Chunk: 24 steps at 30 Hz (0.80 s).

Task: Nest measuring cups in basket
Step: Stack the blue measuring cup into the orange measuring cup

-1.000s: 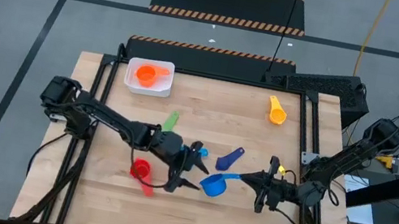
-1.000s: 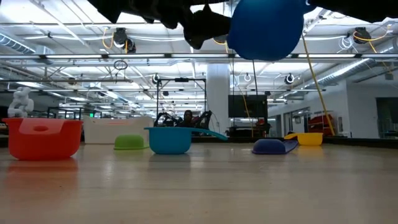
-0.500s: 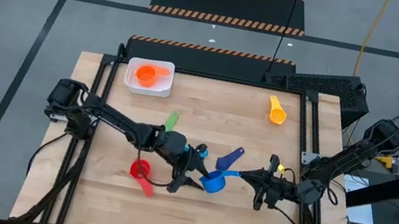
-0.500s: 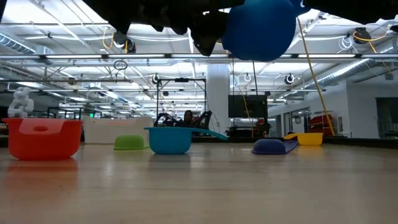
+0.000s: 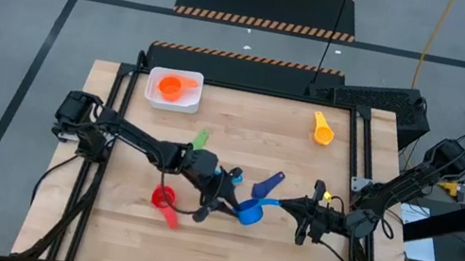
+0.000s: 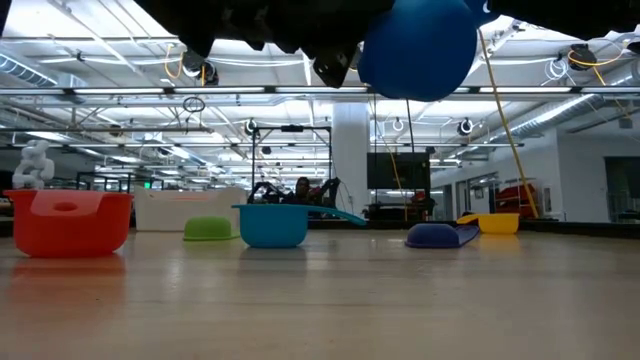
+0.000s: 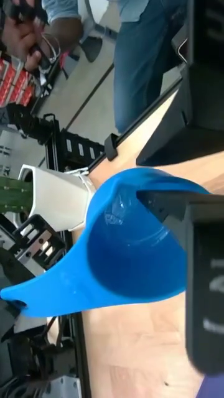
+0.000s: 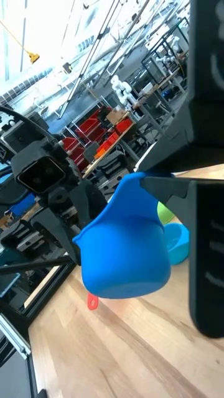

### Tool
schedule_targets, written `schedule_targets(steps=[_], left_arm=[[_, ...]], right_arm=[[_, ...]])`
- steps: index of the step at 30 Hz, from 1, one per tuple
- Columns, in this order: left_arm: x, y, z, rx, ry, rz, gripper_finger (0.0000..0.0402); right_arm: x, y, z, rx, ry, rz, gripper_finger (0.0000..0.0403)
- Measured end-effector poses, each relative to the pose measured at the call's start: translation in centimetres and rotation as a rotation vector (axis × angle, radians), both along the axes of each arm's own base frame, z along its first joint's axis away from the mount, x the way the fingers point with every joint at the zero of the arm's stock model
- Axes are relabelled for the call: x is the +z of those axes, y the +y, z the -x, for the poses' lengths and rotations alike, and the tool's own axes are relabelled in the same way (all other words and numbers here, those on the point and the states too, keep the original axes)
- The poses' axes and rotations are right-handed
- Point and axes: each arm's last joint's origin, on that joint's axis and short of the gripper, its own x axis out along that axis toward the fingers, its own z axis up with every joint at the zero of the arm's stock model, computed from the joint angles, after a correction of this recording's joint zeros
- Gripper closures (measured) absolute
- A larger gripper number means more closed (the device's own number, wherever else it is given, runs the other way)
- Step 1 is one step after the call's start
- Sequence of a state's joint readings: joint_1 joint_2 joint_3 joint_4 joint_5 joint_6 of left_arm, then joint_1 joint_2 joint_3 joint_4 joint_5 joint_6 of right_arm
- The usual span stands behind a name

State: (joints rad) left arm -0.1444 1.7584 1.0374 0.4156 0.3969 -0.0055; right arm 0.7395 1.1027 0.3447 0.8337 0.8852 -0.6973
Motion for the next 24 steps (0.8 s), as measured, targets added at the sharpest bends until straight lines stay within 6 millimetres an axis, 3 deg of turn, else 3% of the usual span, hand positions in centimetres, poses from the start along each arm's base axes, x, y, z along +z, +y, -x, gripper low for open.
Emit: schedule_targets(steps=[4,10,17,24], left_arm=[[0.0,0.4,0.0,-0.013,0.008,0.019,0.0388],[0.0,0.9,-0.1,-0.004,0.031,0.061,0.0383],[0.8,1.3,0.5,-0.003,0.040,0.024,0.0389],[3.5,2.5,3.3,0.046,0.071,-0.170,0.0393]], right_arm=[[0.0,0.0,0.0,0.000,0.000,0.002,0.0403],[0.2,0.0,0.0,-0.002,-0.023,-0.056,0.0387],[0.2,-0.1,0.0,-0.034,-0.041,-0.169,0.0283],[0.0,-0.4,0.1,-0.166,-0.060,-0.263,0.0185]])
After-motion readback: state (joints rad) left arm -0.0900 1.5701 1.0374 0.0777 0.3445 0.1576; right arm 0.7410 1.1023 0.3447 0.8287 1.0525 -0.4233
